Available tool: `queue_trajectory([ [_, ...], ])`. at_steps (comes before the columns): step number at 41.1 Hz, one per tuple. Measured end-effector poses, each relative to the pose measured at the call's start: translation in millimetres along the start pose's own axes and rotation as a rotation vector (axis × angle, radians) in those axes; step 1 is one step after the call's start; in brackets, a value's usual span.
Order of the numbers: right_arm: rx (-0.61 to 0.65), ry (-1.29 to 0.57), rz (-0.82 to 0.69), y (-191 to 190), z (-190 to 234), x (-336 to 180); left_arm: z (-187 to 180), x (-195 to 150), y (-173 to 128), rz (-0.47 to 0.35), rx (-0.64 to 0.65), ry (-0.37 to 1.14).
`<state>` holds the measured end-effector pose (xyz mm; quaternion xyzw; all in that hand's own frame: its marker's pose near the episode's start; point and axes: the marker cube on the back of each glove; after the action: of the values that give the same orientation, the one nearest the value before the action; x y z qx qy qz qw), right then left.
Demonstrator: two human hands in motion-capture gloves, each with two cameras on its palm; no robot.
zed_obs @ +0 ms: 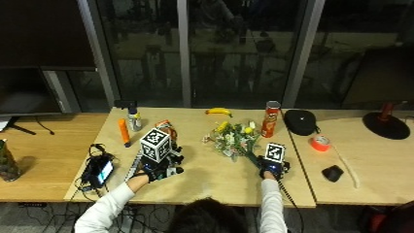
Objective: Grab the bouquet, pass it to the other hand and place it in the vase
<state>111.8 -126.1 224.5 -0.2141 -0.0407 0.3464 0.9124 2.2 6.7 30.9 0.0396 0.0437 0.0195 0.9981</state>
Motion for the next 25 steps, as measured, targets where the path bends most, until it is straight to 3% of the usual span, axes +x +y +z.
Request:
queue_trajectory([
  [9, -0.019, -0.154, 0.044, -2, 5, 5, 6, -10, 3, -0.026, -0.025, 0.015],
  [14, 0.118, -0.208, -0.025, -10, 9, -1, 7, -8, 1, -0.028, -0.028, 0.022],
  [20, 0.33, -0.228, -0.004, -11, 10, -4, 8, 0, -2, -0.015, -0.024, 0.036],
  [25, 0.53, -0.437, -0.087, -8, -9, -15, 16, 9, -11, -0.001, -0.004, 0.071],
])
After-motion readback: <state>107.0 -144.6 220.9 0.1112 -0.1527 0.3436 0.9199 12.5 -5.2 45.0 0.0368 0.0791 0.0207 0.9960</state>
